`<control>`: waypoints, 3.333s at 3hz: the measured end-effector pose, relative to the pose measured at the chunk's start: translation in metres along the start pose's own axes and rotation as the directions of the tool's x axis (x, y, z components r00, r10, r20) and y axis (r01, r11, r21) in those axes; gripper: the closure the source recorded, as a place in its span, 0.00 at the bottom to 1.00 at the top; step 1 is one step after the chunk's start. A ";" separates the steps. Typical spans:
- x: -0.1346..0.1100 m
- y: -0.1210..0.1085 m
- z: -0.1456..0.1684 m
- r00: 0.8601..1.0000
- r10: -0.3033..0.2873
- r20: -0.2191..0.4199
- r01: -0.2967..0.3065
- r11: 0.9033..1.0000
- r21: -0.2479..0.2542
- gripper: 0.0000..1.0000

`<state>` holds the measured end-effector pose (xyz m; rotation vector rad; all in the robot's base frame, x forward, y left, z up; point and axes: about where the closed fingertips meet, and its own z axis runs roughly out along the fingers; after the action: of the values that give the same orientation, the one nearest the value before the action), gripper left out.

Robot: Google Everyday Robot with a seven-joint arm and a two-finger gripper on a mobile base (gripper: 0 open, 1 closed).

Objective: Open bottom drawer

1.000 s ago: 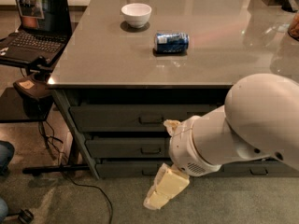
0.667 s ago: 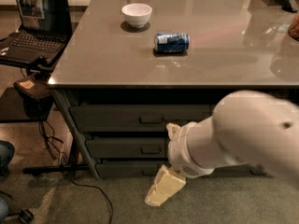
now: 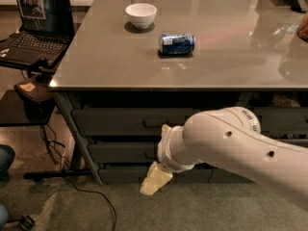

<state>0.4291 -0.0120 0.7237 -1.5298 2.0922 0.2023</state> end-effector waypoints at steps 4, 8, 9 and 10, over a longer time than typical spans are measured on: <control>0.146 -0.096 0.044 0.975 0.150 -0.162 -0.121 0.978 0.172 0.00; 0.153 -0.077 0.106 0.943 0.330 0.042 -0.324 0.939 -0.118 0.00; 0.153 -0.077 0.101 0.898 0.411 0.156 -0.370 0.898 -0.238 0.00; 0.154 -0.077 0.100 0.897 0.414 0.157 -0.372 0.897 -0.240 0.00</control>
Offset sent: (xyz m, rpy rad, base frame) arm 0.0567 -0.0808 -0.0683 -0.0136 -0.0092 -0.1003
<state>0.5003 -0.1260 0.5763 -1.1112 2.2442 0.7143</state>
